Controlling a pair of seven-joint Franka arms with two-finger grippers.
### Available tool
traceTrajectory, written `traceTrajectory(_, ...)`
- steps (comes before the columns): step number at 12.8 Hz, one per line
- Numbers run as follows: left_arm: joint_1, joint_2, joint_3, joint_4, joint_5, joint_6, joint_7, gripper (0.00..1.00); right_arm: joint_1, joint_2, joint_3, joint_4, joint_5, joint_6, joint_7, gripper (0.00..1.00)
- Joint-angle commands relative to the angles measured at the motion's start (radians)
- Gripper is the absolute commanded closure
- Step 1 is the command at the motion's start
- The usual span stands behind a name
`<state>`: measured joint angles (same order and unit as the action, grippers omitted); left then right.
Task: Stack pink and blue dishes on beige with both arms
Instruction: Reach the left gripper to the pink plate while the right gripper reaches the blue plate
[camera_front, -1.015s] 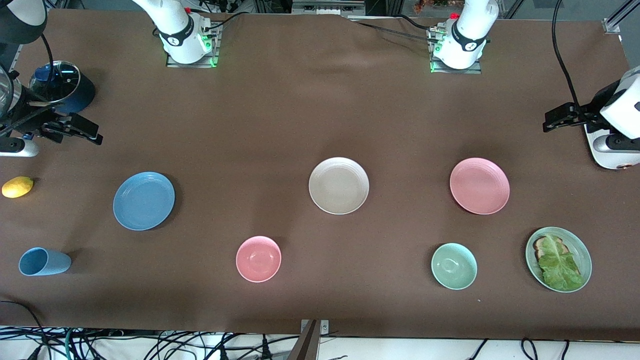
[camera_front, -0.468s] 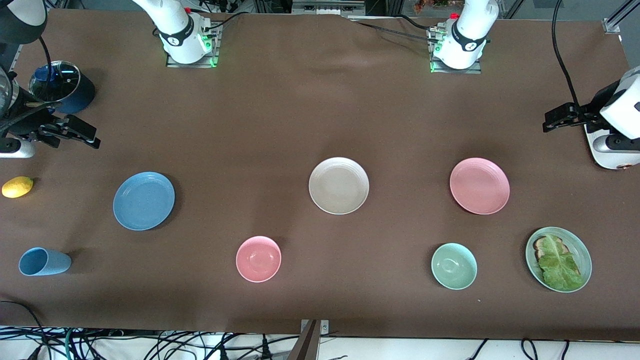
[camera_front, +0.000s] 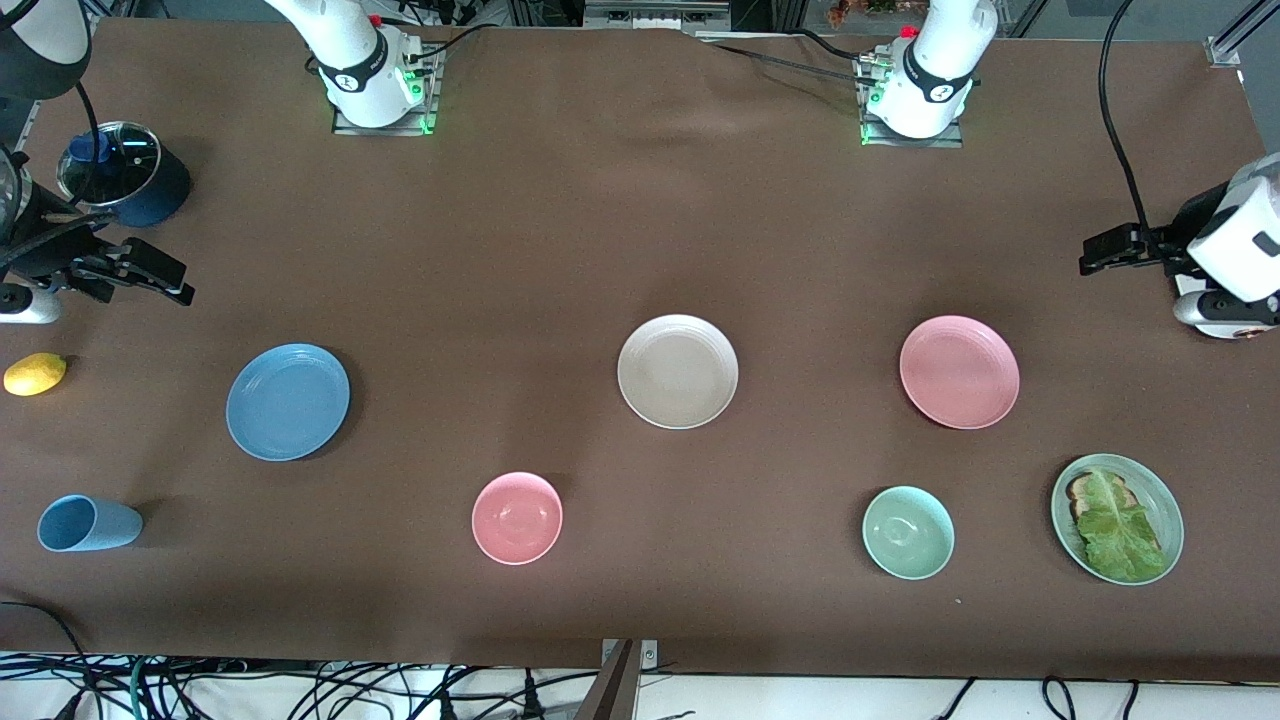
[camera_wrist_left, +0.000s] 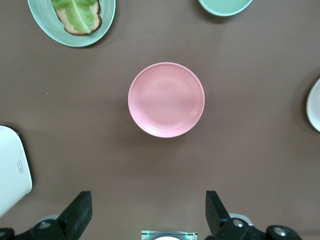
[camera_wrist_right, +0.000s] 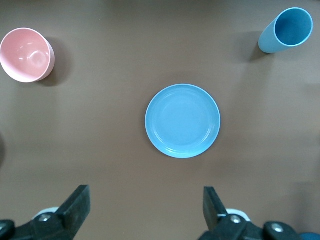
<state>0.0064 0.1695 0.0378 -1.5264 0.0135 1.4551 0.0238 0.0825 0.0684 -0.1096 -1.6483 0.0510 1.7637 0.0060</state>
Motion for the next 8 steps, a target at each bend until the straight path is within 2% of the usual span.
traceTrajectory(1,0.014,0.097,-0.001,0.031,-0.014,-0.007,-0.001,0.0,0.006,-0.001,0.002,0.002,-0.003,0.013,-0.008,0.0)
traceTrajectory(5,0.024,0.166,0.001,-0.075,-0.01,0.16,0.007,0.0,-0.003,0.01,0.001,0.004,-0.005,0.025,-0.008,0.0)
traceTrajectory(8,0.041,0.166,0.001,-0.239,-0.01,0.367,0.008,0.0,-0.004,0.011,-0.001,0.005,-0.013,0.028,-0.008,0.0)
